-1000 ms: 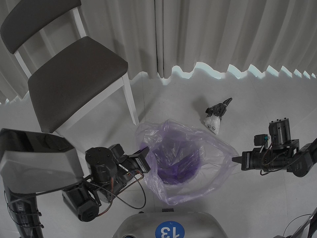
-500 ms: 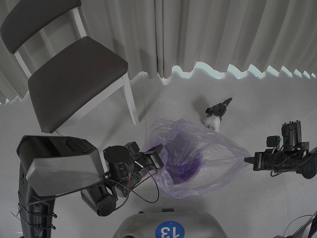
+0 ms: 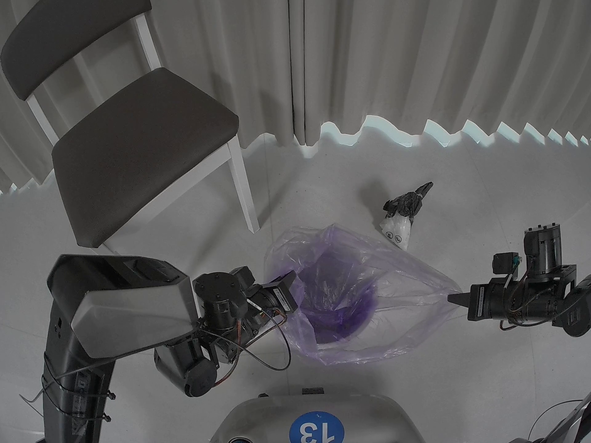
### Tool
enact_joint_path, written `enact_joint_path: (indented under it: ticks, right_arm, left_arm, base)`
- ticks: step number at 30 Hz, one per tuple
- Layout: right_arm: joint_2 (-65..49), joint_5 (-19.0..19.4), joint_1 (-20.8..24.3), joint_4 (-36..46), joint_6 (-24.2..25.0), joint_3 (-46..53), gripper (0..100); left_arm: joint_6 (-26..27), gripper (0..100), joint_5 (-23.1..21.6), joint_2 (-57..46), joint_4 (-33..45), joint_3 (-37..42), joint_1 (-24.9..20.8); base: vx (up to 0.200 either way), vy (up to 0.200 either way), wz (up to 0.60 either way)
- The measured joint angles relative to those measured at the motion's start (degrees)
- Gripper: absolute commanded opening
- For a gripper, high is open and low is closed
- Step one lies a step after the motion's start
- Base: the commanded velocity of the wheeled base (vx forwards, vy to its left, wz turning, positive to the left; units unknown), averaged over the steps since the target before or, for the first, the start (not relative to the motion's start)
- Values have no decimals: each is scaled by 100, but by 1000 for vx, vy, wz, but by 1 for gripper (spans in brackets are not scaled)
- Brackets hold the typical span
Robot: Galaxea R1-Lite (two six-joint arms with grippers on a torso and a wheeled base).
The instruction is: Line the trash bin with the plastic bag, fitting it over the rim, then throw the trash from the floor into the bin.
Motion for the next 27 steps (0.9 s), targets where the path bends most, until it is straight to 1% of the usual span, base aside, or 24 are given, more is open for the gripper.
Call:
enact_joint_path:
  ticks: [5, 9, 14, 19, 23, 27]
  right_arm:
    - [63, 0, 247, -4, 52, -210, 0]
    - [194, -11, 396, 2, 106, -400, 0]
    - [428, -21, 503, 22, 132, -697, 0]
    - [772, -38, 603, 29, 143, -996, 0]
    - [1095, -44, 631, 22, 205, -1153, 0]
    - [1257, -43, 608, 18, 262, -1156, 0]
  left_arm:
    - [-2, 0, 0, -17, 0, 185, 217]
    - [0, 0, 0, -66, -2, 483, 344]
    - [7, 0, 6, -260, 0, 1151, 471]
    - [22, 0, 16, -496, -2, 1588, 496]
    - [33, 0, 35, -552, 0, 1680, 475]
    - [40, 0, 30, -507, -2, 1584, 427]
  base:
    - [0, 0, 0]
    - [0, 0, 0]
    - [0, 0, 0]
    - [0, 0, 0]
    - [0, 0, 0]
    - [0, 0, 0]
